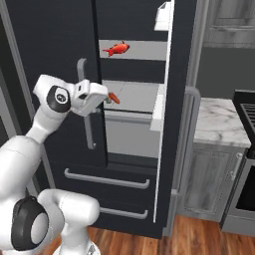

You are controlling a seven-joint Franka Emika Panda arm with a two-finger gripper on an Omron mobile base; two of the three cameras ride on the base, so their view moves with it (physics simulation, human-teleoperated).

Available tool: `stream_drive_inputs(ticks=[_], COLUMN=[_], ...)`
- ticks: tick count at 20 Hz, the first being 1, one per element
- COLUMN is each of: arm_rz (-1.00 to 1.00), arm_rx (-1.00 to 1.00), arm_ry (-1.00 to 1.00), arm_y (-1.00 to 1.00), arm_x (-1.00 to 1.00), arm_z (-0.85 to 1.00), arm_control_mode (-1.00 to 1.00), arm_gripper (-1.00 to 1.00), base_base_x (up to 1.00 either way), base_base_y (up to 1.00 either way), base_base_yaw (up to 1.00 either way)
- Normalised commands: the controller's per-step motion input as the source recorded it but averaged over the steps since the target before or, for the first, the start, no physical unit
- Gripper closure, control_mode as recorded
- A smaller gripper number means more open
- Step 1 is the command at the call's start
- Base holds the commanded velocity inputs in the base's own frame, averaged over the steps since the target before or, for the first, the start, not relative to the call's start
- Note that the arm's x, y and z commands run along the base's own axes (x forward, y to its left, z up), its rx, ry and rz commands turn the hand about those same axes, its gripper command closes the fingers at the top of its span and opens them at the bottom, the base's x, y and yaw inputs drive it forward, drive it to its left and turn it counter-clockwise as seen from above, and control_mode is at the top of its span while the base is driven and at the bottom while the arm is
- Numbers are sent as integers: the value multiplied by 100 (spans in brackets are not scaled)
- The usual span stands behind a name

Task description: Gather the cucumber and carrot from the fridge and place them on a tray on the dining counter. Then gather the fishs from the fridge and place them on the other tray.

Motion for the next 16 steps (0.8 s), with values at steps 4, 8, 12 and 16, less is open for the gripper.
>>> stream_drive_inputs(ticks=[4,8,12,16], arm_rz=[22,21,22,15], arm_rx=[3,9,10,13], arm_ry=[-19,-2,10,7], arm_y=[100,100,93,46], arm_x=[0,2,4,31], arm_z=[-6,7,32,28], arm_control_mode=[-100,-100,-100,-100], arm_gripper=[-100,-100,-100,-100], base_base_x=[0,0,0,0], base_base_y=[0,0,0,0], base_base_yaw=[0,0,0,0])
